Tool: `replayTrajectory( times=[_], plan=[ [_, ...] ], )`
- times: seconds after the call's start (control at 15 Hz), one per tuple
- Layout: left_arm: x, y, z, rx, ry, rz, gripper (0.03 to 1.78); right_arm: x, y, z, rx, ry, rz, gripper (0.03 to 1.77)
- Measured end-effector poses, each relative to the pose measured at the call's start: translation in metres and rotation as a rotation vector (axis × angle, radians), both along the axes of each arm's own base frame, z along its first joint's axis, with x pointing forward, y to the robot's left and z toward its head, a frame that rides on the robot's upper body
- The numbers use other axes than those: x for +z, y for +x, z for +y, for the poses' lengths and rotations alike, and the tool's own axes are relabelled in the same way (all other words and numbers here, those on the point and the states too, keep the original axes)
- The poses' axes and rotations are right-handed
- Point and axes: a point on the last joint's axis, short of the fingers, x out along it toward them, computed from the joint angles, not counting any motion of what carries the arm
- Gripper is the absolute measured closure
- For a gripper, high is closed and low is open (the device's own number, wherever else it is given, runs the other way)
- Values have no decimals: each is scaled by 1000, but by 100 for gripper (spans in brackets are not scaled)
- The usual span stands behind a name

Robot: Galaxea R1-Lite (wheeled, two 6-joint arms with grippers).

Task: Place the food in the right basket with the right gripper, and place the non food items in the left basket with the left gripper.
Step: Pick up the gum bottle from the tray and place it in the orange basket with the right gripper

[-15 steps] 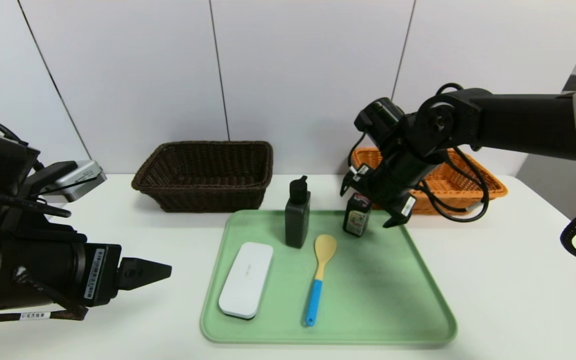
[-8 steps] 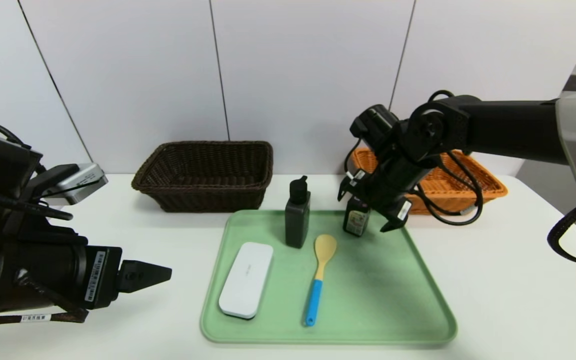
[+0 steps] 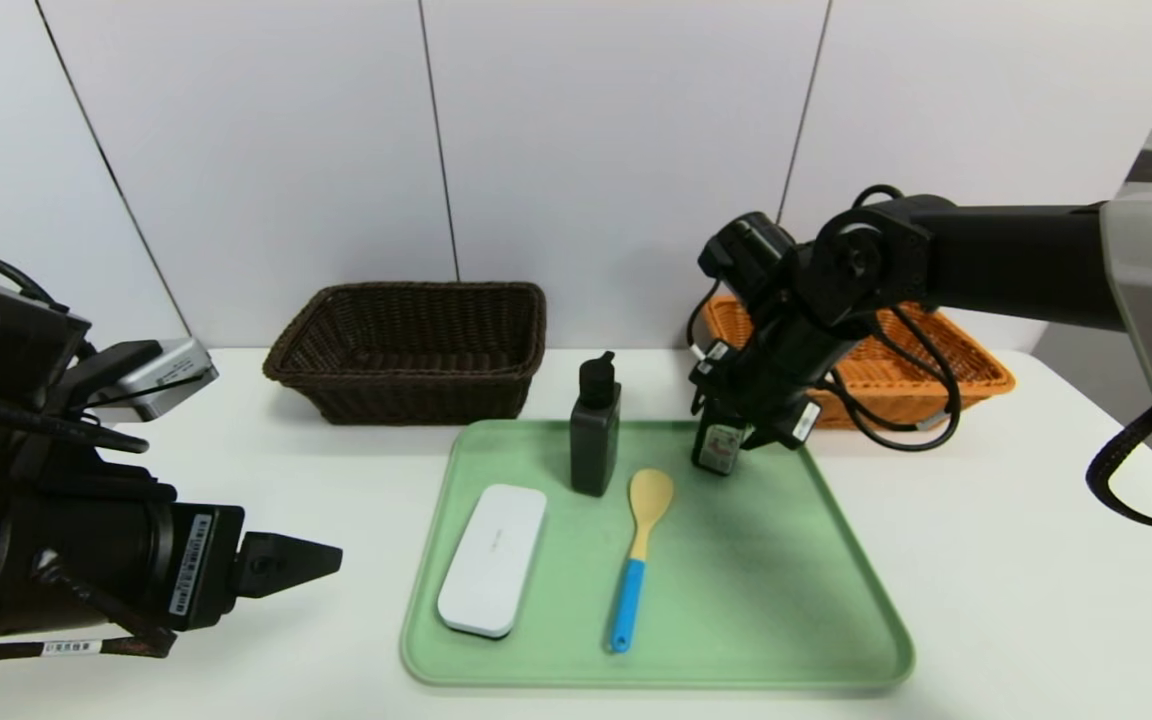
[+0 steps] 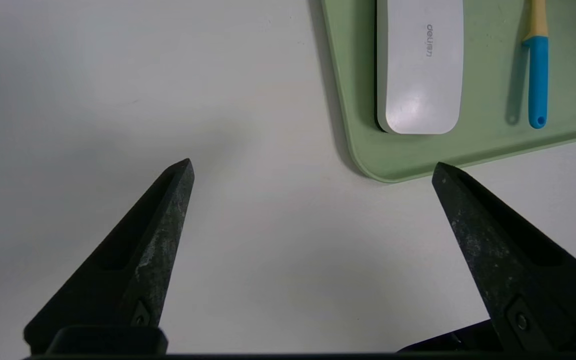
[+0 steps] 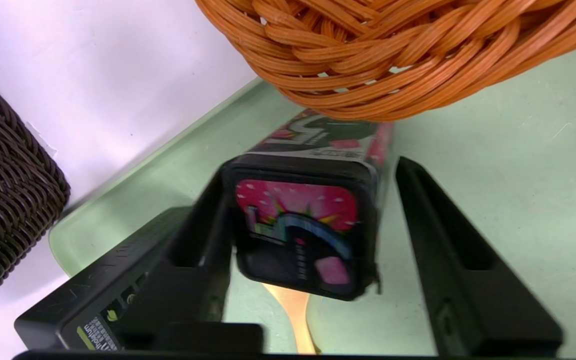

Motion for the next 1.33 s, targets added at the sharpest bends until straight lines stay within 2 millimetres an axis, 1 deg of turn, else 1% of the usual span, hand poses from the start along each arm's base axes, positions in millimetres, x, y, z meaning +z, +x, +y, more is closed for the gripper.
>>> replayTrajectory(
  times=[0.13, 0.4, 0.53, 0.67, 0.8, 1.0, 1.2, 1.33],
  plan=[
    [0, 0, 0, 1, 0, 1, 12, 0, 0, 0, 2, 0, 0, 101],
    [-1, -1, 0, 1, 0, 2, 12, 6, -6, -2, 5, -2, 11, 101],
    [-2, -1, 0, 0, 1, 6, 12, 14, -14, -6, 12, -5, 29, 101],
    [-2, -1, 0, -1, -1, 8, 12, 26, -24, -10, 31, 22, 45, 101],
    [-2, -1, 0, -1, -2, 9, 12, 42, -37, -14, 57, 59, 51, 101],
    [-2, 0, 0, 3, -6, 10, 12, 78, -60, -25, 141, 133, -9, 101],
    [-1, 0, 1, 6, -9, 8, 12, 112, -77, -46, 239, 112, -162, 101],
    [-1, -1, 1, 5, -9, 8, 12, 134, -77, -64, 243, 87, -326, 101]
  ],
)
